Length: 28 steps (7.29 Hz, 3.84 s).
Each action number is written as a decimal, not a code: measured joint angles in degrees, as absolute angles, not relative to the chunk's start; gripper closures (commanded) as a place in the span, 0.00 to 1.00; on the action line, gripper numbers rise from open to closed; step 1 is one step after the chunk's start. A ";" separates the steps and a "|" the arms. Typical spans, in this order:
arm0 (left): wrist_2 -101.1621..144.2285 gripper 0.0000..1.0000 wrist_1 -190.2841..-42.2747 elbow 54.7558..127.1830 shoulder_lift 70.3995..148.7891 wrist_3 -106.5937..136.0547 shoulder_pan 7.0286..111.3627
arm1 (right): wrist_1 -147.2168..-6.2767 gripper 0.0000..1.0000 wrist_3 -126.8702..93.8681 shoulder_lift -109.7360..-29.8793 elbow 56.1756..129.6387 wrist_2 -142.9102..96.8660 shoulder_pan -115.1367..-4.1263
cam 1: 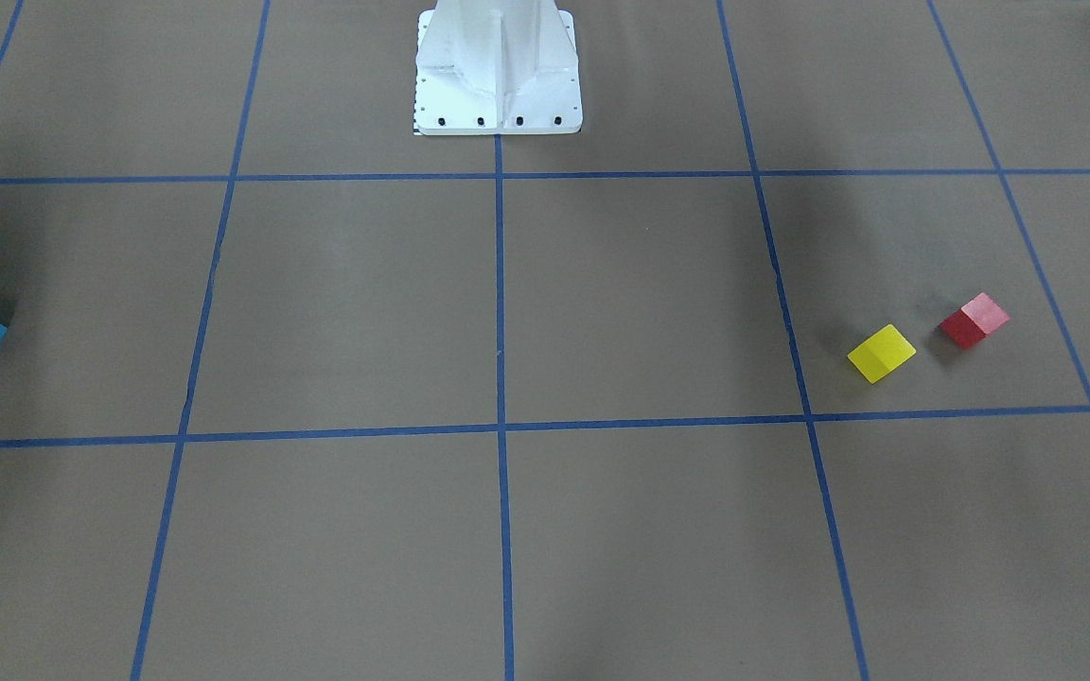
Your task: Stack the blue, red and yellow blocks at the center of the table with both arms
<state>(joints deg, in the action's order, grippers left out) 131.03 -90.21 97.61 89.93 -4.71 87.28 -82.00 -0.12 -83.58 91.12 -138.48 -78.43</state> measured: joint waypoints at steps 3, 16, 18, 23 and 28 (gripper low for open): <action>131.04 0.00 -90.26 97.56 89.95 -4.94 87.27 | -69.83 0.00 0.22 -86.92 88.26 -135.79 -71.26; 131.40 0.00 -90.26 97.65 89.83 -5.09 87.27 | -69.13 0.03 15.02 -91.47 88.21 -132.19 -64.37; 131.40 0.00 -90.26 97.58 89.82 -5.12 87.27 | -68.96 0.19 15.87 -92.16 88.13 -132.03 -64.34; 131.40 0.00 -90.26 97.61 89.82 -5.12 87.26 | -69.33 1.00 16.07 -92.02 88.15 -131.69 -64.50; 131.14 0.00 -90.28 97.91 90.37 -5.16 87.26 | -98.56 1.00 11.66 -78.13 97.84 -137.27 -70.58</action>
